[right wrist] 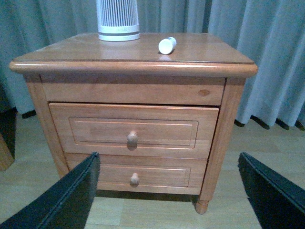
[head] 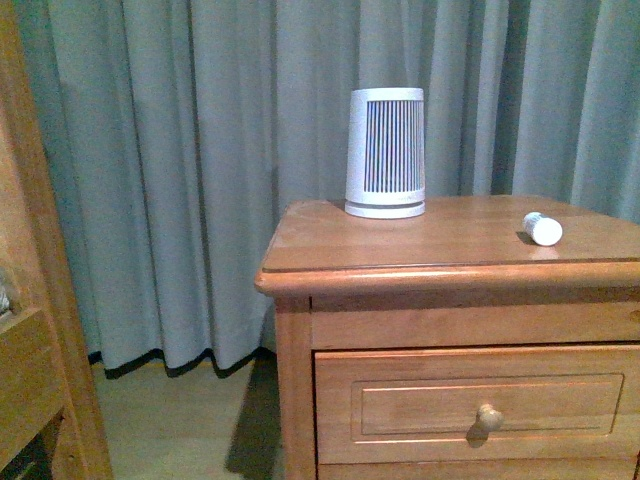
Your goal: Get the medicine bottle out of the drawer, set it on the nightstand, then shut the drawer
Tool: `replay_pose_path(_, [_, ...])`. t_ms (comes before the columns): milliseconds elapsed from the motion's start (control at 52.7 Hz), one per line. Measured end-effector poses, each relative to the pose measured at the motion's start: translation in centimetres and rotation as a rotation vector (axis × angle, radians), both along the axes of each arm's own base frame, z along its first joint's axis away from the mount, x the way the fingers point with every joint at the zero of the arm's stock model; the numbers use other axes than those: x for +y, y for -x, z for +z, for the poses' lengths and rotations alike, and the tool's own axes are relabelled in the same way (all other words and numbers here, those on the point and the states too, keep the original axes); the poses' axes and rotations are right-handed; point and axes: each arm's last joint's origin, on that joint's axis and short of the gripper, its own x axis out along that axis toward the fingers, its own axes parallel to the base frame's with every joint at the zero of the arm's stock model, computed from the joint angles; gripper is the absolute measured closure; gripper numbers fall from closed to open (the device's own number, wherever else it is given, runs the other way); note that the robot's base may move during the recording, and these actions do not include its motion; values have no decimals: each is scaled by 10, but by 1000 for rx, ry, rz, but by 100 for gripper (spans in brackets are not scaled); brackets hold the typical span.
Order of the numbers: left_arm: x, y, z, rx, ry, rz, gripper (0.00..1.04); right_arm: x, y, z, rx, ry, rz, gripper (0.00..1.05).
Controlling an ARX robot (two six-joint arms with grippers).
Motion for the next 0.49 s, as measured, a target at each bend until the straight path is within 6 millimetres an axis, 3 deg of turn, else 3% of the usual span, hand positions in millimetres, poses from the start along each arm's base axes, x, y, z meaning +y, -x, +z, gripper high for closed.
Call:
replay_pose_path(38, [0, 0, 0, 0, 0, 0, 7, 0, 0, 0, 0, 0, 0, 5])
replay_pose_path(494, [0, 0, 0, 0, 0, 0, 7, 0, 0, 0, 0, 0, 0, 7])
